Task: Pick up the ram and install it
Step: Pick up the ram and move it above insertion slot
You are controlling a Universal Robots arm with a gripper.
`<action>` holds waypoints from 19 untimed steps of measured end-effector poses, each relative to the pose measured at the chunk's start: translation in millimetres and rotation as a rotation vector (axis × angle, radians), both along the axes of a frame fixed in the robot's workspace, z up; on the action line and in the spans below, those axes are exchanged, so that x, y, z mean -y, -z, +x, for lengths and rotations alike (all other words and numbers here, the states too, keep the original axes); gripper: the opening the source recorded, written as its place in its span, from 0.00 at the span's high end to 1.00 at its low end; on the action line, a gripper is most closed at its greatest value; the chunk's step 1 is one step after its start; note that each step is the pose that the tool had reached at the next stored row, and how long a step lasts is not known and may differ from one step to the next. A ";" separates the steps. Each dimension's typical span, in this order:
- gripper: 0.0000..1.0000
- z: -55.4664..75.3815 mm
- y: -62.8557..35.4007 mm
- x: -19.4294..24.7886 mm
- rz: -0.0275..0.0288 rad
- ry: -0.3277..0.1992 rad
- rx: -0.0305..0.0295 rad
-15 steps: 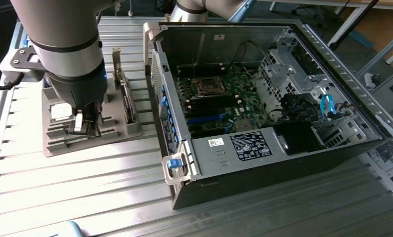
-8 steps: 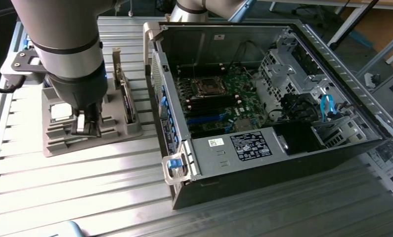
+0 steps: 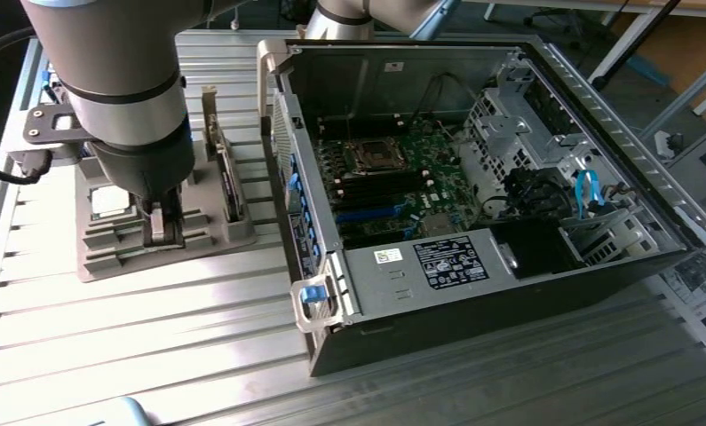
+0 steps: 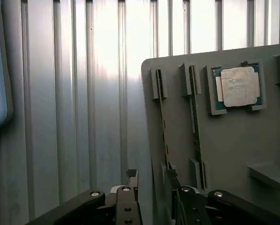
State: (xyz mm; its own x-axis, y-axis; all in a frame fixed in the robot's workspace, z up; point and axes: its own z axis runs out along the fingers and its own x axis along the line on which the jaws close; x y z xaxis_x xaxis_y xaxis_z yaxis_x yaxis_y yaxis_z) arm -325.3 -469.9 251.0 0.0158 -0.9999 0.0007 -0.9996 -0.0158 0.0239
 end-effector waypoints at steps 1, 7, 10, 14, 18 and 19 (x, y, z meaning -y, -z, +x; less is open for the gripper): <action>0.64 0.0 0.7 0.0 0.0000 -0.024 0.0000; 0.64 0.0 5.1 0.0 0.0000 -0.150 0.0000; 0.64 0.0 7.1 0.0 0.0000 -0.178 0.0000; 0.64 -0.3 10.6 -0.1 0.0000 -0.193 0.0000; 0.64 -1.6 14.4 -0.6 0.0000 -0.197 0.0000; 0.64 -2.2 15.4 -0.9 0.0001 -0.198 0.0001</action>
